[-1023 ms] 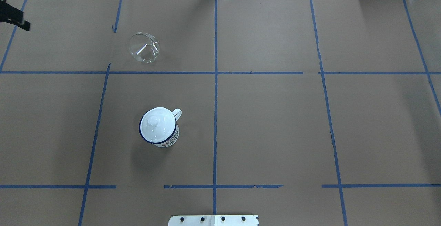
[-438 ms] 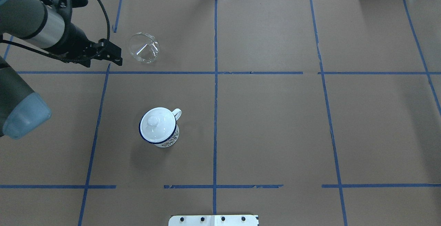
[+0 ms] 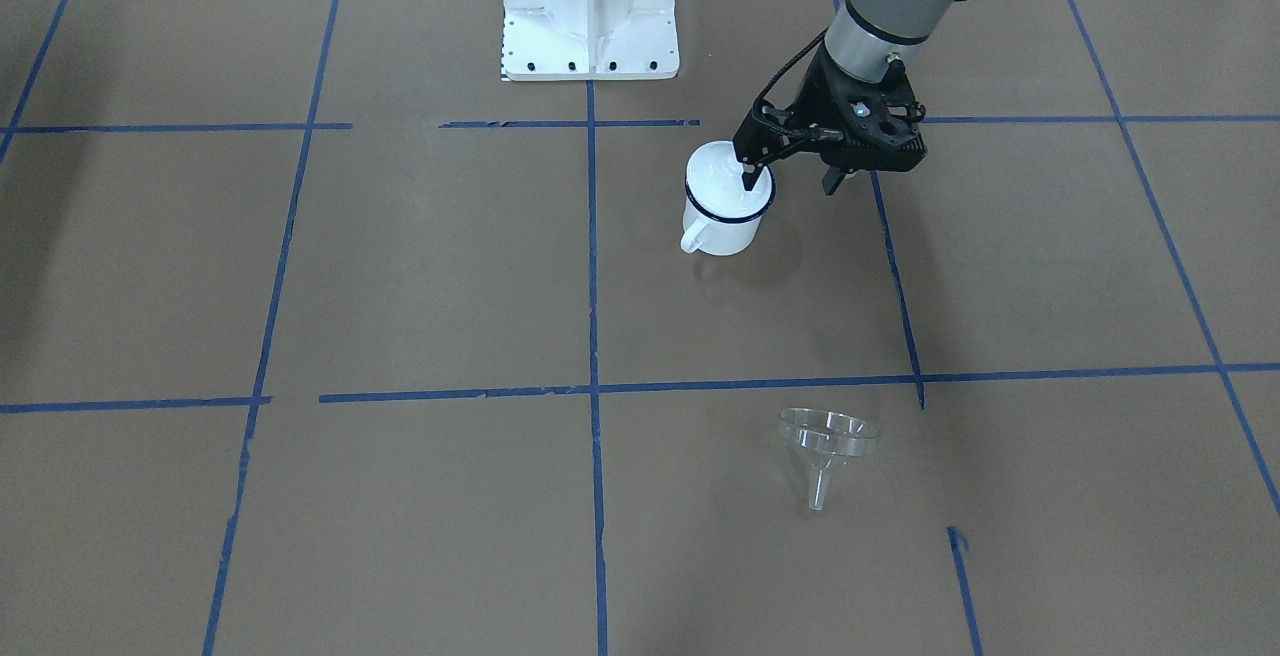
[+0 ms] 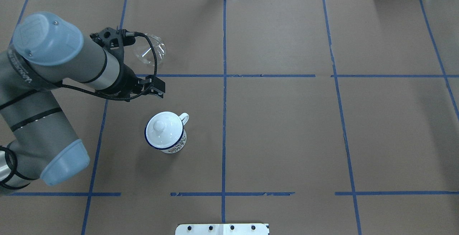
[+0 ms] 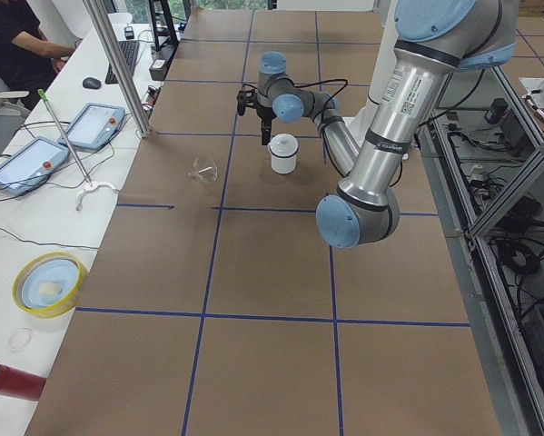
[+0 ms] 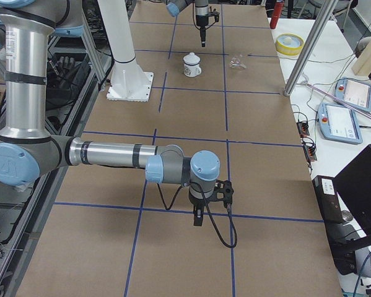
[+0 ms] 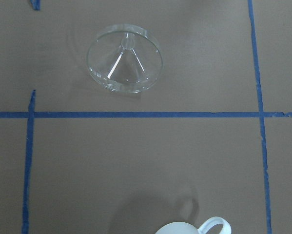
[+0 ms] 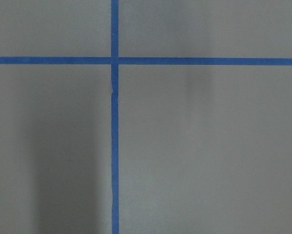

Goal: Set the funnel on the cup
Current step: 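Reach the left gripper toward the white lid on the mug, then lower the left gripper and close it on the lid knob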

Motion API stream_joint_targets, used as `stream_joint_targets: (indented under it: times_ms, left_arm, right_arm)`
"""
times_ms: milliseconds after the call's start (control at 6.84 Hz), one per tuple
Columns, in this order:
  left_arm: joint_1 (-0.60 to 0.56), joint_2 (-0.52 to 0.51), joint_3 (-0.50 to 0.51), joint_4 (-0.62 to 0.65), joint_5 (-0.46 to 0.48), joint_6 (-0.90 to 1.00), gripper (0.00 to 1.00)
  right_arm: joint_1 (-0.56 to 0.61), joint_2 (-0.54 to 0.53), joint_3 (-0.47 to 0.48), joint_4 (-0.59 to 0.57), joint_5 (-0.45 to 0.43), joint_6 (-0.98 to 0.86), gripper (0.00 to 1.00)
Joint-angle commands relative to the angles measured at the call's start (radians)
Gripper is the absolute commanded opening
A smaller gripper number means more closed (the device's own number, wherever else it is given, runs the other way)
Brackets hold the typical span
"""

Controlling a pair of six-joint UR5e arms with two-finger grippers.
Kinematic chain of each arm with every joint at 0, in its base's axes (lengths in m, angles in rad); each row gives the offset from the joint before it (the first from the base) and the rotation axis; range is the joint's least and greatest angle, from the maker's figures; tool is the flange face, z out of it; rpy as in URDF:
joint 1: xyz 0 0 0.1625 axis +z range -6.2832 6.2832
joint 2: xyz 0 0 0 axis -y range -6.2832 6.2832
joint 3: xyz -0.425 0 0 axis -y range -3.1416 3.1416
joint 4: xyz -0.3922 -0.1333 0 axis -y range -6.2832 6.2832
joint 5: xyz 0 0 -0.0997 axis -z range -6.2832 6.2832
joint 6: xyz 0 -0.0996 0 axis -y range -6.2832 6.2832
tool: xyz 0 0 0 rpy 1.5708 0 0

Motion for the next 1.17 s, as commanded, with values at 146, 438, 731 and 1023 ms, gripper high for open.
stream_joint_targets:
  times_ms: [146, 438, 731, 1023]
  left_arm:
    - [0.075, 0.000, 0.019, 0.002, 0.024, -0.022, 0.96]
    - [0.075, -0.001, 0.007, 0.002, 0.021, -0.042, 0.82]
    - [0.086, -0.001, 0.007, 0.002, 0.020, -0.043, 0.74]
    - [0.107, 0.000, 0.007, 0.002, 0.018, -0.060, 0.73]
  right_arm:
    - [0.000, 0.000, 0.000, 0.000, 0.000, 0.000, 1.00]
    - [0.000, 0.000, 0.000, 0.000, 0.000, 0.000, 1.00]
    - [0.000, 0.000, 0.000, 0.000, 0.000, 0.000, 1.00]
    - [0.000, 0.000, 0.000, 0.000, 0.000, 0.000, 1.00]
